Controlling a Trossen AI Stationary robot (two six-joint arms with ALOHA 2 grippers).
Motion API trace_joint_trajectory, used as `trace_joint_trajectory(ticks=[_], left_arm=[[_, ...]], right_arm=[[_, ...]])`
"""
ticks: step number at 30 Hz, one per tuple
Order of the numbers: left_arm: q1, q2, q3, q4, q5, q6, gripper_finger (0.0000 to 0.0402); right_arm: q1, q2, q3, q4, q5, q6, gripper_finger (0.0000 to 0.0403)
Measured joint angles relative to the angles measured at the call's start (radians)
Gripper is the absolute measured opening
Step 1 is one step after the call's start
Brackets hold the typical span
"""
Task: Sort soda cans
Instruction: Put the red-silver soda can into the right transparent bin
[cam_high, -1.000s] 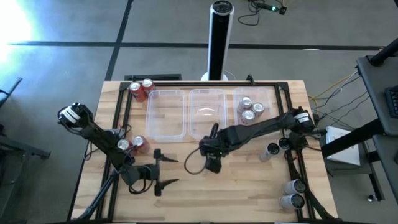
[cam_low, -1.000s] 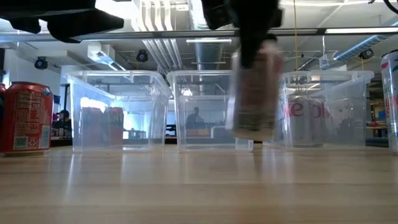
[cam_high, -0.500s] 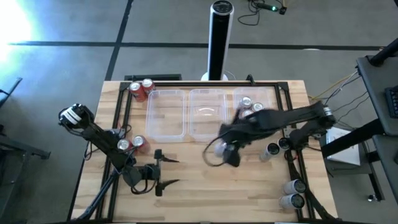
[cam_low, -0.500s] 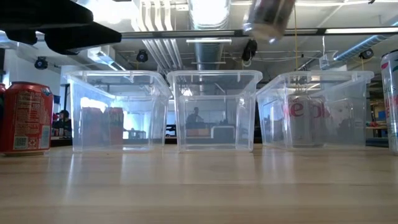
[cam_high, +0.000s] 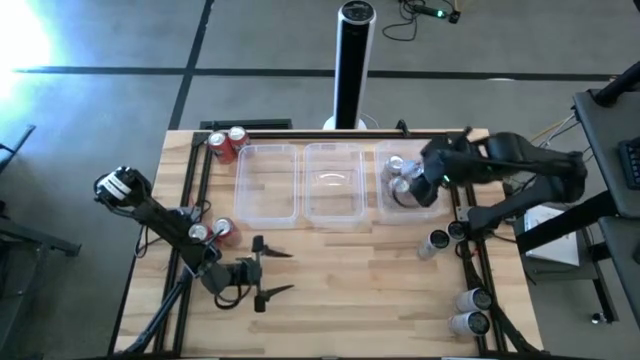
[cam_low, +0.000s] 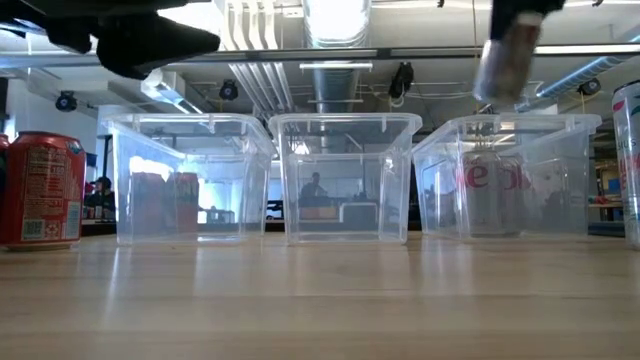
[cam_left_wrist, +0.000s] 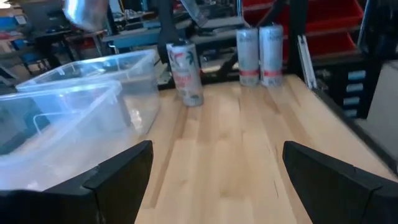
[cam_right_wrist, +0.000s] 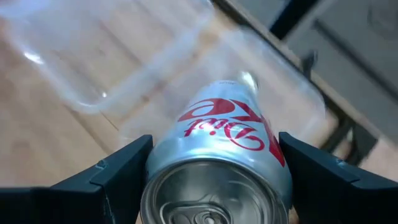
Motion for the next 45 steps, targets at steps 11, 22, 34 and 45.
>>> trace_joint_trajectory(ticks=[11, 22, 34, 45], left_arm=[[0.025, 0.000, 0.046, 0.000, 0.017, 0.049, 0.0343], [0.022, 0.003, 0.049, -0.003, 0.042, 0.051, 0.0343], [0.022, 0.006, 0.049, -0.005, 0.043, 0.004, 0.0343], [0.021, 0.010, 0.049, -0.008, 0.040, -0.029, 0.0343]], right_arm=[[-0.164, -0.002, -0.294, 0.064, -0.226, -0.084, 0.0303], [-0.244, -0.002, -0.485, 0.224, -0.346, -0.151, 0.0303], [-0.296, 0.018, -0.663, 0.418, -0.381, -0.191, 0.0303], [-0.317, 0.032, -0.673, 0.499, -0.381, -0.213, 0.0341]])
